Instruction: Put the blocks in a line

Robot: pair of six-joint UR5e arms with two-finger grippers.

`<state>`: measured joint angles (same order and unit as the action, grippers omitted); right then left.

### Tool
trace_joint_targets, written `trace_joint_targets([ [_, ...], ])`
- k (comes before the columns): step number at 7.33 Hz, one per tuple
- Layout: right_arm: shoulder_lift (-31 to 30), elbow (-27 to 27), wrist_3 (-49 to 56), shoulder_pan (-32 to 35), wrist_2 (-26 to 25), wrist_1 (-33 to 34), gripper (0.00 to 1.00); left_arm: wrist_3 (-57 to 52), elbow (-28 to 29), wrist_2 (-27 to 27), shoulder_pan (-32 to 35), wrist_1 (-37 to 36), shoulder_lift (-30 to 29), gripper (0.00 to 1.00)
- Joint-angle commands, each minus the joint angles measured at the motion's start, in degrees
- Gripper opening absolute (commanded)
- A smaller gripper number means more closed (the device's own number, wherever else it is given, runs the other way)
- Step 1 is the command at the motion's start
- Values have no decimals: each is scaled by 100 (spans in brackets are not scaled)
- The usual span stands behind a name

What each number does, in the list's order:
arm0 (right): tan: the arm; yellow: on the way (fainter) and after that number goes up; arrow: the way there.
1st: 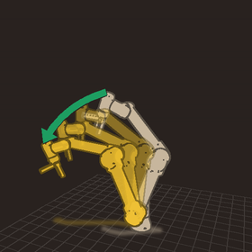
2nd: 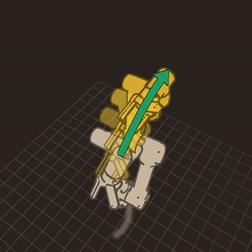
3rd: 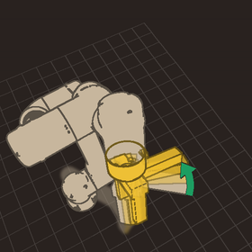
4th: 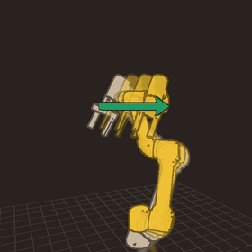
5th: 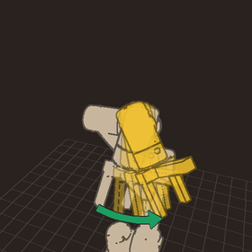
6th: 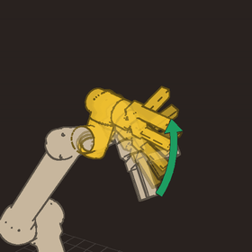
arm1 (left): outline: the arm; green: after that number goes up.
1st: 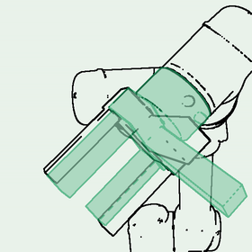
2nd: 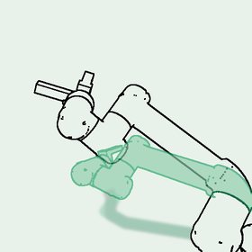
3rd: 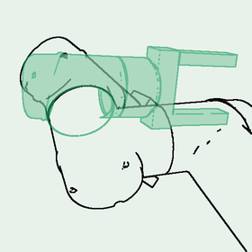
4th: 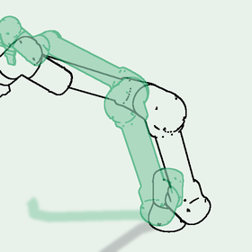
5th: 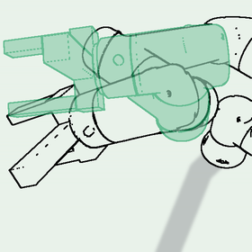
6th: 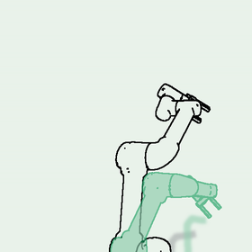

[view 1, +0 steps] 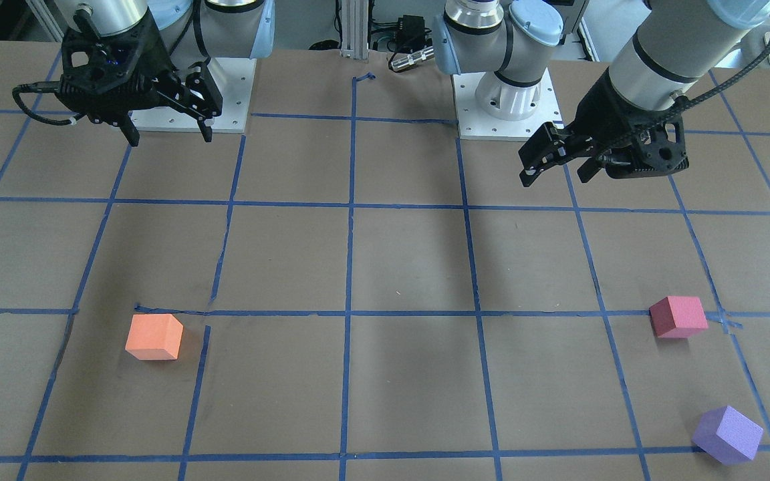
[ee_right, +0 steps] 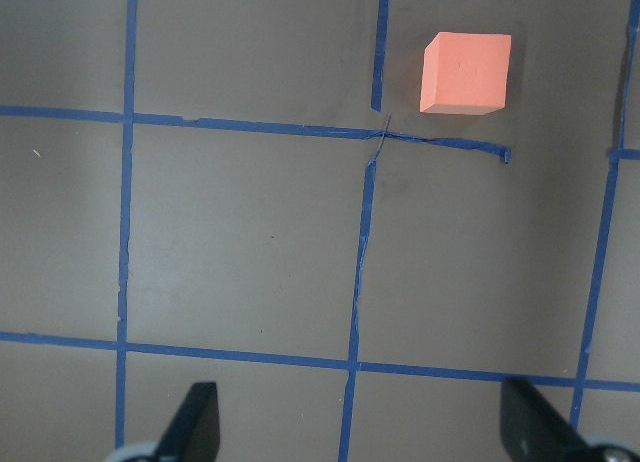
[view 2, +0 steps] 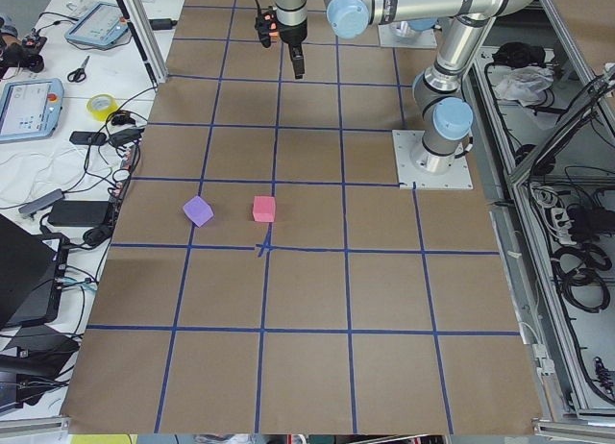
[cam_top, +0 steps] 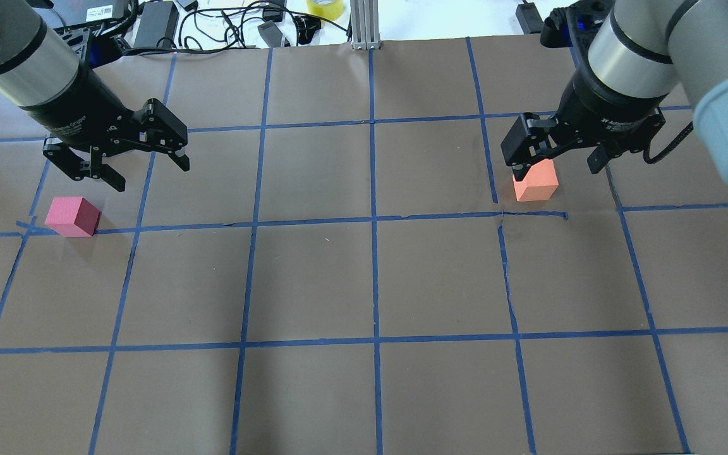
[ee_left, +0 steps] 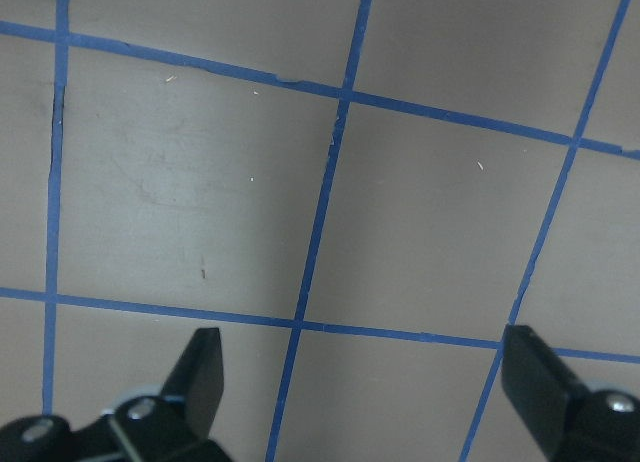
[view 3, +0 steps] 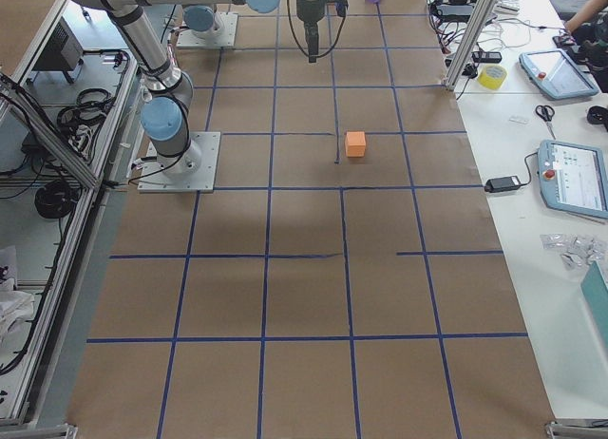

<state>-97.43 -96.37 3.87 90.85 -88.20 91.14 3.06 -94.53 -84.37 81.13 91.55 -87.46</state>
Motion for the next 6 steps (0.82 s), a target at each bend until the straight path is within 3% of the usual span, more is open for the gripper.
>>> trace_joint_targets([
  [1, 4, -5, 0, 3, -4, 9, 100, 27, -31, -464, 487, 38, 10, 100],
  [2, -4, -5, 0, 3, -4, 9, 100, 106, -31, -467, 822, -32, -17, 100],
  [6, 13, -13, 0, 11, 4, 27, 100, 142, 75, -449, 1019, -59, 177, 100],
])
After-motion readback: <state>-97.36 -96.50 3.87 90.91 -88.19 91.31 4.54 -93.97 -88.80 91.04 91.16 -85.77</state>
